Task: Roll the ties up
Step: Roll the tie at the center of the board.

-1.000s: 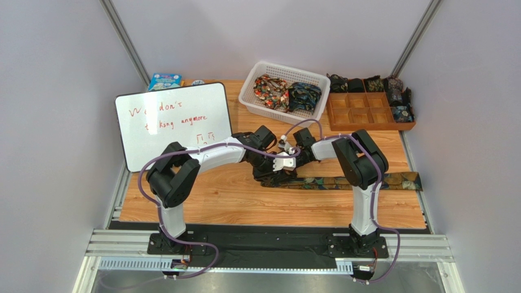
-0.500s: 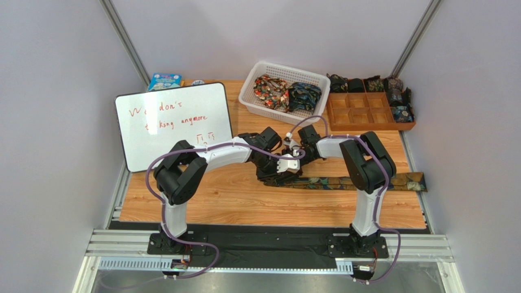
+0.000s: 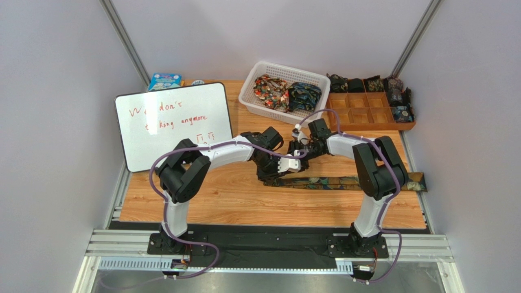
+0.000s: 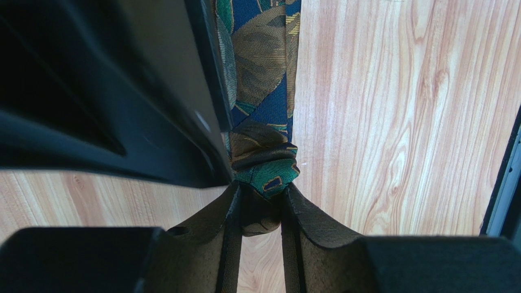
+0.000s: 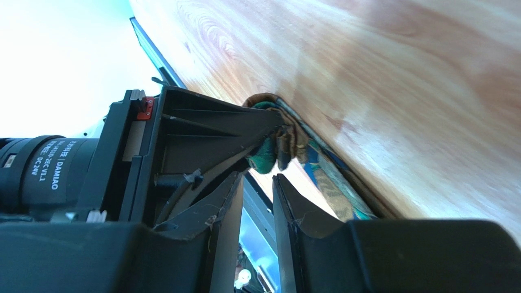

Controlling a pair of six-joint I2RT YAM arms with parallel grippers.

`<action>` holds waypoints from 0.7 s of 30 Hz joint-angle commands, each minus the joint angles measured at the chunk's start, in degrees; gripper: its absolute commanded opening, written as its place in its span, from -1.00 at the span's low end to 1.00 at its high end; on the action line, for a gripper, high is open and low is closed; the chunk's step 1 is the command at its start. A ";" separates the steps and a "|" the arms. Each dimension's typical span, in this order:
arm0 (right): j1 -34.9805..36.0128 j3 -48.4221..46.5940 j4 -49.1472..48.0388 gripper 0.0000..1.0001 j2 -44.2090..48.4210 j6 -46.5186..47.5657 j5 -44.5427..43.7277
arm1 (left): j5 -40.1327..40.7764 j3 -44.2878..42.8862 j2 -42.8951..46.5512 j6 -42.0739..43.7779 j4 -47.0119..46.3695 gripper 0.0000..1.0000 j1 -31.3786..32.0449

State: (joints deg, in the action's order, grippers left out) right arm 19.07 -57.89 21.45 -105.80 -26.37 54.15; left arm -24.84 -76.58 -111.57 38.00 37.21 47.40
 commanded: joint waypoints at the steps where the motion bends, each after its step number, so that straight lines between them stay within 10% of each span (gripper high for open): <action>1: 2.46 0.76 -5.19 -0.38 0.42 -2.63 1.66 | -0.03 -1.47 -1.63 1.72 2.16 -0.35 0.50; 21: 3.17 13.50 -33.58 -0.35 2.17 -21.09 1.57 | -2.58 -1.74 -0.93 0.15 2.87 -0.40 -0.90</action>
State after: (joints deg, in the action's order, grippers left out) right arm 22.79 -46.39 -0.12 -106.56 -41.34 55.07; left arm -25.47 -77.41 -111.98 38.61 40.12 46.83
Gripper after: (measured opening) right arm 0.322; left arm 0.313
